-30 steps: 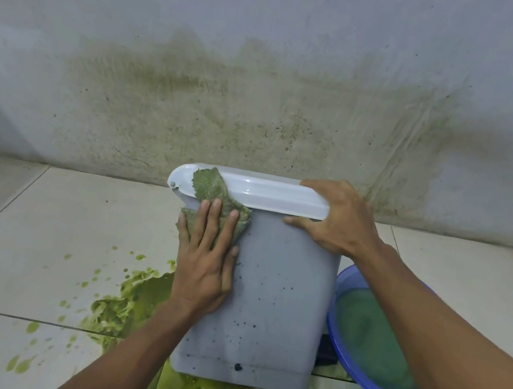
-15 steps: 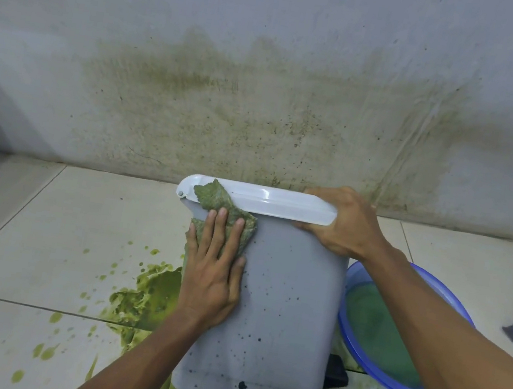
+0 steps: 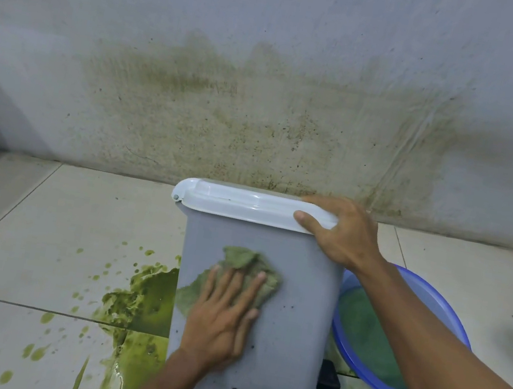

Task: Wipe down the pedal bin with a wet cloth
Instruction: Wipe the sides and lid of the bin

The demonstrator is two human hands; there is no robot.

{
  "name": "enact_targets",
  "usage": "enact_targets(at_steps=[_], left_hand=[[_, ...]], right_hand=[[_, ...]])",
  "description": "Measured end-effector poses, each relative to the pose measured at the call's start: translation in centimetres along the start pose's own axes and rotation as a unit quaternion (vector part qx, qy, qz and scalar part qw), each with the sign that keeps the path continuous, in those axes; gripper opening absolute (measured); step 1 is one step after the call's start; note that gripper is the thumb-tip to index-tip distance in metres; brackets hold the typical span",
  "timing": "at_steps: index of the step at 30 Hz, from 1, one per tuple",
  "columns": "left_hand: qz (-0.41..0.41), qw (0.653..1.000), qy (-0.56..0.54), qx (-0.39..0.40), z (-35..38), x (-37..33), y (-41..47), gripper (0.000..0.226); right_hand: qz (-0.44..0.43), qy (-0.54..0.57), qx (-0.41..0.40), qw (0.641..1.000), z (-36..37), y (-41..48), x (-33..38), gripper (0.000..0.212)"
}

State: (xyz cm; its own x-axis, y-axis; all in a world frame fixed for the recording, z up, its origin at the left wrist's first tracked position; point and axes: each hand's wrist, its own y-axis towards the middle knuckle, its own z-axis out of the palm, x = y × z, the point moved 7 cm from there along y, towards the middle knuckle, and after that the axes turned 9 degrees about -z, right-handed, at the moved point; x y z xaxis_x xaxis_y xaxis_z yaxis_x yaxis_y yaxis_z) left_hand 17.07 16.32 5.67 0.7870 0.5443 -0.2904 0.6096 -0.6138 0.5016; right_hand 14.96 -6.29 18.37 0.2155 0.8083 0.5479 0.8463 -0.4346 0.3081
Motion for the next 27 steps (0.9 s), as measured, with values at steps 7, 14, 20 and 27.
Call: enact_targets(at_steps=[7, 14, 20, 27], left_hand=[[-0.178, 0.978, -0.067, -0.089, -1.4, -0.2, 5.2, 0.065], [-0.015, 1.000, 0.010, -0.026, -0.3, -0.2, 1.8, 0.053], [-0.162, 0.980, -0.067, -0.091, -0.4, -2.3, 4.3, 0.059], [0.077, 0.997, -0.019, 0.007, 3.2, -9.9, 4.1, 0.055]], right_hand=[[0.002, 0.007, -0.020, 1.000, 0.2, -0.2, 0.0, 0.033], [0.009, 0.020, -0.007, 1.000, 0.0, -0.1, -0.3, 0.028], [0.007, 0.024, 0.012, 1.000, 0.4, 0.2, -0.6, 0.026], [0.012, 0.067, 0.060, 0.996, 0.4, 0.8, -1.4, 0.030]])
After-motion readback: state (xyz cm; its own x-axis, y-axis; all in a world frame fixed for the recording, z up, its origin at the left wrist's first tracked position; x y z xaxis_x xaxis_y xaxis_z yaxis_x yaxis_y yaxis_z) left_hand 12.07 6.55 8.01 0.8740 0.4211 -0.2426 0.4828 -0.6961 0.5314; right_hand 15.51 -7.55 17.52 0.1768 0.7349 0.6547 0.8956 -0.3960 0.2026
